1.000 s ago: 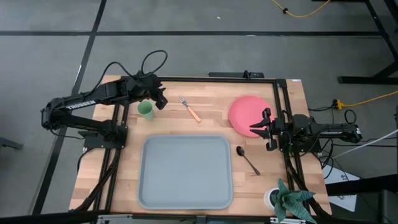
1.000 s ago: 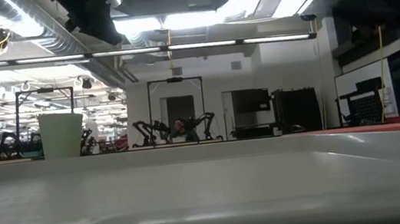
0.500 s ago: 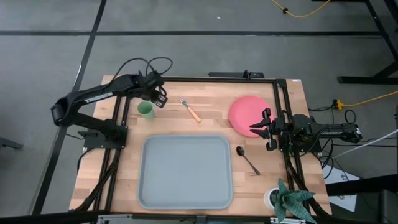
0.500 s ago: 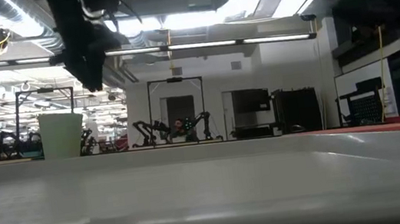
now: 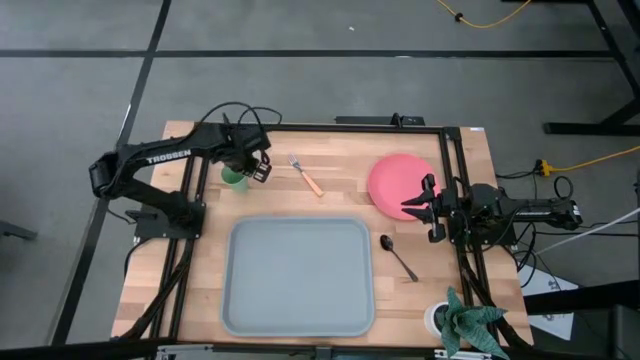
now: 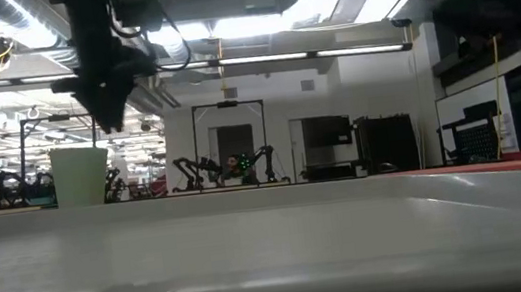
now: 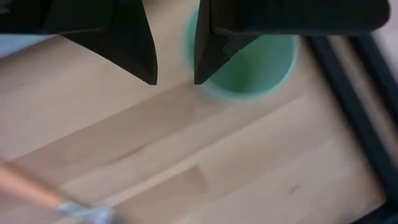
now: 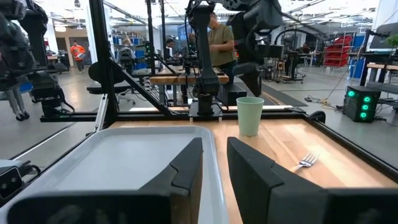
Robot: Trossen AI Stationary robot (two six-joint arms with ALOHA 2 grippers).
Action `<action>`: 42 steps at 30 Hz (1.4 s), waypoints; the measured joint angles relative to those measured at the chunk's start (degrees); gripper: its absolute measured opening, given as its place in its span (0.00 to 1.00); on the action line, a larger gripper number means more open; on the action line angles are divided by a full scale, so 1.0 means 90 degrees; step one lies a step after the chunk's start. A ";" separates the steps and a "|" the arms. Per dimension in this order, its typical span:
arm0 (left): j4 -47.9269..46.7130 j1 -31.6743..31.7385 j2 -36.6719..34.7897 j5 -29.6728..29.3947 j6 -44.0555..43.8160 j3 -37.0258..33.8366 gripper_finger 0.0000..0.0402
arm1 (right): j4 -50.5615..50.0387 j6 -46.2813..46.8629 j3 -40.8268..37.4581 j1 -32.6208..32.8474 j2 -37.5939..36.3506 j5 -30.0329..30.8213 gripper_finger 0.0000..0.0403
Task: Pick and place plate/cup/fork/spoon on tray
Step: Put the green cup on the gray serving tray
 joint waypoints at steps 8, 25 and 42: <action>-0.0243 -0.0524 0.0000 -0.0321 -0.0400 0.0000 0.25 | 0.0003 0.0001 0.0000 0.0001 0.0000 0.0000 0.20; 0.0180 -0.0627 0.0000 -0.0428 -0.0745 -0.0854 0.25 | 0.0011 -0.0016 0.0000 0.0002 0.0000 0.0000 0.20; 0.0463 -0.0630 -0.0002 -0.0476 -0.0688 -0.1536 0.25 | 0.0013 -0.0021 0.0000 0.0000 0.0000 0.0000 0.20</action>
